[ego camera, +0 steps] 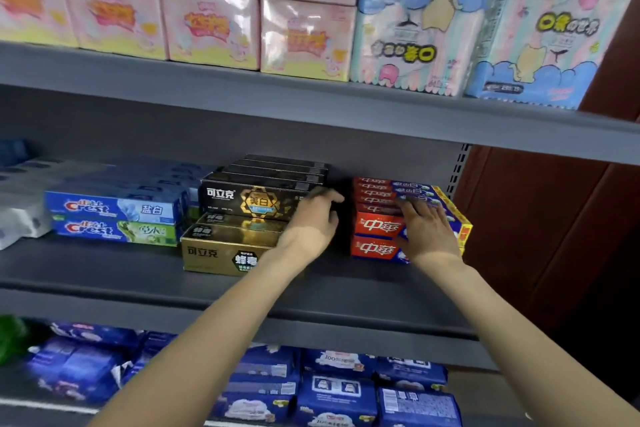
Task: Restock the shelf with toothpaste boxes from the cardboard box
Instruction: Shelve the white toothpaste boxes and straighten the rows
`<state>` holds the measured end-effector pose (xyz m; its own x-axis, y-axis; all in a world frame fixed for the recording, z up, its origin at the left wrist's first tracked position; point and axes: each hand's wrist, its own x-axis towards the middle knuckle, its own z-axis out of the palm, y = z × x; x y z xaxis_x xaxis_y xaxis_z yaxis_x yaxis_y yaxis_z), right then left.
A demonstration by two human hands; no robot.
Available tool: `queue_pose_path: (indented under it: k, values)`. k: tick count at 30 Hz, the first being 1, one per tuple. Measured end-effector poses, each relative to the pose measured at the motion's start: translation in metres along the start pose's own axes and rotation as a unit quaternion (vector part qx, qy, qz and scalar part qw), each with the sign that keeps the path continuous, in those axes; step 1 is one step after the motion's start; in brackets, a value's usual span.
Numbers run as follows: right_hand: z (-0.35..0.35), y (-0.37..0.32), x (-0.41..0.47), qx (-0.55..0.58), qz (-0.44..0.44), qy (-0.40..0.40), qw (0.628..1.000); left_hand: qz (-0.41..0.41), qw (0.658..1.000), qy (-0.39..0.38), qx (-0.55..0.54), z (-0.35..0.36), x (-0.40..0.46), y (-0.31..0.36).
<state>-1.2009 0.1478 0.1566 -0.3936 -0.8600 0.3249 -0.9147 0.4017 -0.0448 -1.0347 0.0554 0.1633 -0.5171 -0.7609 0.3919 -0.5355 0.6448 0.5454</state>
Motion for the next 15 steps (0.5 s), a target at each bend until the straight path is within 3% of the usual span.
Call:
queue_pose_path:
  k: [3,9,15]
  values:
    - [0.0,-0.033,0.005,0.064,0.003,0.023,0.998,0.048,0.998,0.041,-0.005,-0.034,0.001,-0.031]
    - [0.001,-0.099,0.008,0.219,-0.044,0.049,0.973,0.005,0.988,0.143,-0.06,-0.079,0.005,-0.089]
    - [-0.006,-0.149,0.015,0.325,0.021,-0.012,0.945,-0.113,0.957,0.09,-0.252,-0.109,0.02,-0.135]
